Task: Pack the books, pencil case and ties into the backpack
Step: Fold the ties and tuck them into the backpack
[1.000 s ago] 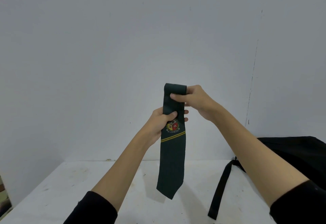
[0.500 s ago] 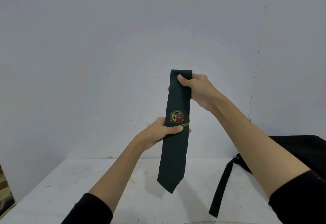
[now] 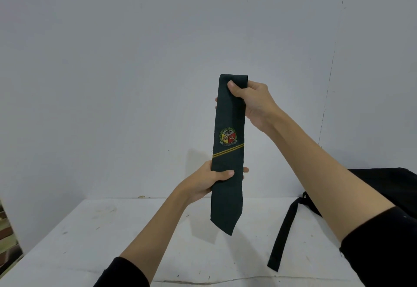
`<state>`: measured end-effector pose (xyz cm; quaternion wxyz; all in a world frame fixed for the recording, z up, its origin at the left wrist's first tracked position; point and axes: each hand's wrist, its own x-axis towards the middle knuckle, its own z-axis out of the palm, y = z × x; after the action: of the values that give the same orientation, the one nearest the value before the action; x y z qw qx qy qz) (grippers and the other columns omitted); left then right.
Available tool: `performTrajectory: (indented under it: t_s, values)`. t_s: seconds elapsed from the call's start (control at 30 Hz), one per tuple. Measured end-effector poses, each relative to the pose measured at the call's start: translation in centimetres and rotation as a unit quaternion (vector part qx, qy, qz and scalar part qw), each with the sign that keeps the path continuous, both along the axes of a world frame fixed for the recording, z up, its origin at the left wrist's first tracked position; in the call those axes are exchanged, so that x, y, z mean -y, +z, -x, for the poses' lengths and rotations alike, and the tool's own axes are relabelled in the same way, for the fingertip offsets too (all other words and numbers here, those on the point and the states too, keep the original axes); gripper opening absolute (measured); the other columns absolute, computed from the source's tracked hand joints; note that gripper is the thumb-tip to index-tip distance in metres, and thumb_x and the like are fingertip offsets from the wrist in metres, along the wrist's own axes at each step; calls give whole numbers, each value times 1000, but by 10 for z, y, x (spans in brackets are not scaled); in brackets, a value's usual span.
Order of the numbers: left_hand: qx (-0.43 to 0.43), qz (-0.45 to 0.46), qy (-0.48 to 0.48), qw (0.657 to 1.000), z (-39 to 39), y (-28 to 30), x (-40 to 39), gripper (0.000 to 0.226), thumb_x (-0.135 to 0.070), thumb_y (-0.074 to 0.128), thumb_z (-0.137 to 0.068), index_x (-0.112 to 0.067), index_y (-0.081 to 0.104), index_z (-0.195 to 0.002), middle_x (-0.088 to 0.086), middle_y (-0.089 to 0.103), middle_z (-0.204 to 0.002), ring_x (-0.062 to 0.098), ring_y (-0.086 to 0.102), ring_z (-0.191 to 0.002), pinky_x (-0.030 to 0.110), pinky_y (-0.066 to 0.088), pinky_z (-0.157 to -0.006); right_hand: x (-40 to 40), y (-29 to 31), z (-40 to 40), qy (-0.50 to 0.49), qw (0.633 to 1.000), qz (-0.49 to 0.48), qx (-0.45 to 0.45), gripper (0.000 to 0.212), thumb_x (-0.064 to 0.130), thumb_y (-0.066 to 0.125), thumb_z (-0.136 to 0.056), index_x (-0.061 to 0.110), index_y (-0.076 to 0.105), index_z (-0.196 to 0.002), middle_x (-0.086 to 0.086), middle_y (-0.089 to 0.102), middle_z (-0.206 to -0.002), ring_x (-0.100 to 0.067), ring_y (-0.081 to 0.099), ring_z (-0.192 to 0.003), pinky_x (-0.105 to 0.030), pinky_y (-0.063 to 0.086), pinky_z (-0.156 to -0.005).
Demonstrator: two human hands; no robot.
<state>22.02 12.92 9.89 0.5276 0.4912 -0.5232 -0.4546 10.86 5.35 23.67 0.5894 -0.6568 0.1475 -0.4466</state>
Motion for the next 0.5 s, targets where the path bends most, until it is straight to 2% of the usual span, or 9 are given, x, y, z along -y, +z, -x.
performTrajectory:
  t_s: [0.1,0.23,0.3,0.4,0.5]
  values:
    - [-49,0,-29,998,4,-5,0,30,-9,49,-95,-16,51,-125,2,63,-125,21,60,-114,35,51,-95,-2,-1,0,0,1000,-9,10,10,13,55,-94,6,61,-99,-15,69,-91,-27,69,-76,-37,60,-72]
    - [-98,-19,-74,992,9,-9,-1,31,-10,44,-97,-19,51,-126,1,62,-126,19,58,-117,35,48,-99,-2,-4,-1,-13,999,-41,24,16,11,57,-94,1,59,-106,-18,68,-89,-31,68,-72,-41,60,-70]
    - [-87,-32,-84,992,9,-12,-2,32,-12,44,-97,-19,49,-128,2,62,-126,21,57,-118,37,48,-99,-2,-5,0,-9,998,-53,29,14,11,57,-93,1,59,-104,-18,68,-86,-30,67,-69,-40,60,-67]
    - [-23,-39,-49,998,6,-20,-5,30,-14,50,-95,-18,49,-126,4,63,-125,24,58,-114,39,48,-99,0,-4,3,-10,998,-59,36,10,11,56,-94,4,59,-99,-16,68,-85,-29,67,-69,-38,60,-66]
    - [6,-42,-1,999,-3,-26,-6,29,-17,56,-93,-18,53,-121,2,65,-121,22,60,-111,39,49,-98,3,-1,5,-28,998,-41,32,7,12,56,-94,6,60,-95,-20,68,-96,-32,67,-79,-43,59,-76]
